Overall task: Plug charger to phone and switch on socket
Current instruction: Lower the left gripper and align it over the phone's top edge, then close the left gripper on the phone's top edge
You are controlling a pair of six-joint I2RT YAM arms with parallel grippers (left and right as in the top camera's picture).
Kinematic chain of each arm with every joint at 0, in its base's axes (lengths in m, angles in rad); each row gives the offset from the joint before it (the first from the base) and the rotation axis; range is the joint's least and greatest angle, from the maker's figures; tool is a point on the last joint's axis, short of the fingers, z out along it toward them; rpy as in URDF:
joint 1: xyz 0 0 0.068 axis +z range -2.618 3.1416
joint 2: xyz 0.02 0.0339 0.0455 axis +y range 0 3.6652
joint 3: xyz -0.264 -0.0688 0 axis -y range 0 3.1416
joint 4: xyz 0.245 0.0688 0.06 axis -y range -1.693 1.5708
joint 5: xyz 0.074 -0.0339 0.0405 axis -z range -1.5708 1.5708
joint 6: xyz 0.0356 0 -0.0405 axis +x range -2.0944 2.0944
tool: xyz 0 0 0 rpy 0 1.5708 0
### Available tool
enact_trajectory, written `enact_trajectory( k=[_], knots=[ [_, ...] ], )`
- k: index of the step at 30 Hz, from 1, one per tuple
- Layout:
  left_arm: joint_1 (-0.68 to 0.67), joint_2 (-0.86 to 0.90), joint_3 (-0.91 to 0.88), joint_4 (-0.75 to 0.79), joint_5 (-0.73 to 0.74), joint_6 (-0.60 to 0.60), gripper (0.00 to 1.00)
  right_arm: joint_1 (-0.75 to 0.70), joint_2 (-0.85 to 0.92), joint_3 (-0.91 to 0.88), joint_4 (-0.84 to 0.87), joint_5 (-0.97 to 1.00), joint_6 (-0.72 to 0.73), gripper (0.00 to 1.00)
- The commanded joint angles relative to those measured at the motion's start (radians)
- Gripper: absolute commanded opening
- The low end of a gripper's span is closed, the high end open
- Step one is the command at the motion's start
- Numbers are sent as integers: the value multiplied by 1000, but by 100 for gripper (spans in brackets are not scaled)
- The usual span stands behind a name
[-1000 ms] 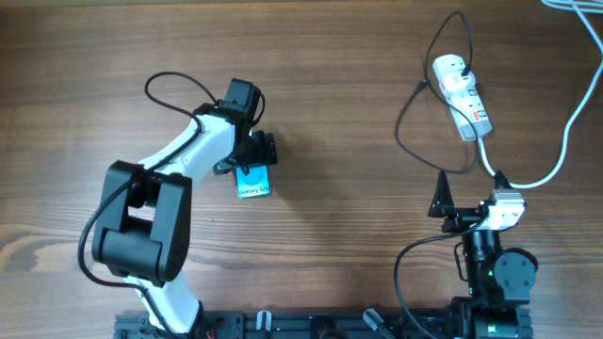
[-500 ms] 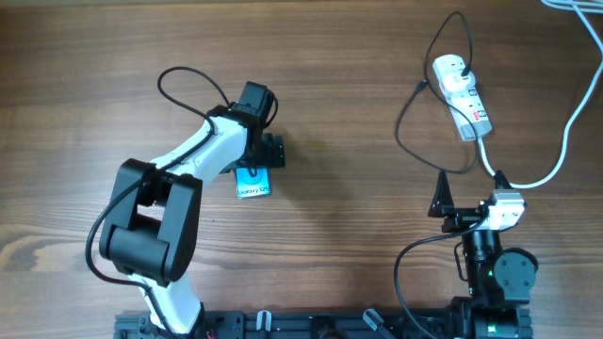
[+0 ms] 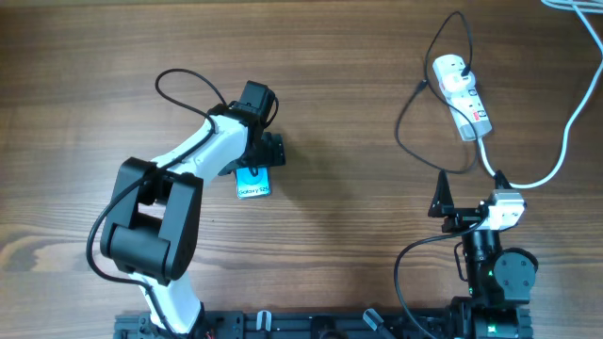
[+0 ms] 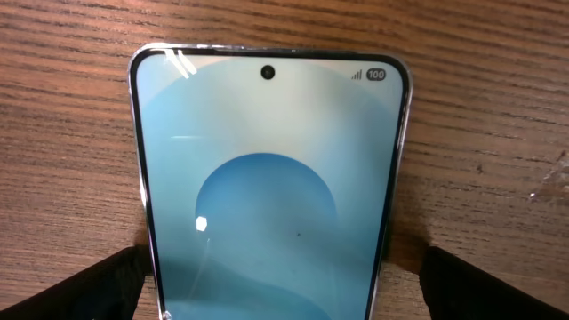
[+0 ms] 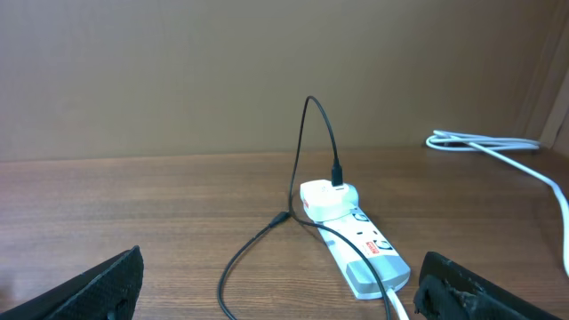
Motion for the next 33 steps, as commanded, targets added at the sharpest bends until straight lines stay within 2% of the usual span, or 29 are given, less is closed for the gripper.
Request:
enact_trajectory(
  k=[1, 7, 13, 24, 27, 33],
  knots=[
    [-5, 107, -76, -33, 58, -29, 92, 3, -11, -2, 3, 10, -11, 100],
    [-5, 107, -76, -34, 58, -29, 88, 3, -11, -2, 3, 10, -11, 100],
    [-5, 107, -76, -38, 58, -29, 75, 3, -11, -2, 3, 10, -11, 100],
    [-5, 106, -75, -38, 58, -29, 71, 3, -11, -2, 3, 10, -11, 100],
    [-5, 106, -56, -58, 58, -38, 64, 3, -11, -2, 3, 10, -11, 100],
    [-5, 105, -9, -96, 74, -48, 63, 3, -11, -2, 3, 10, -11, 100]
  ],
)
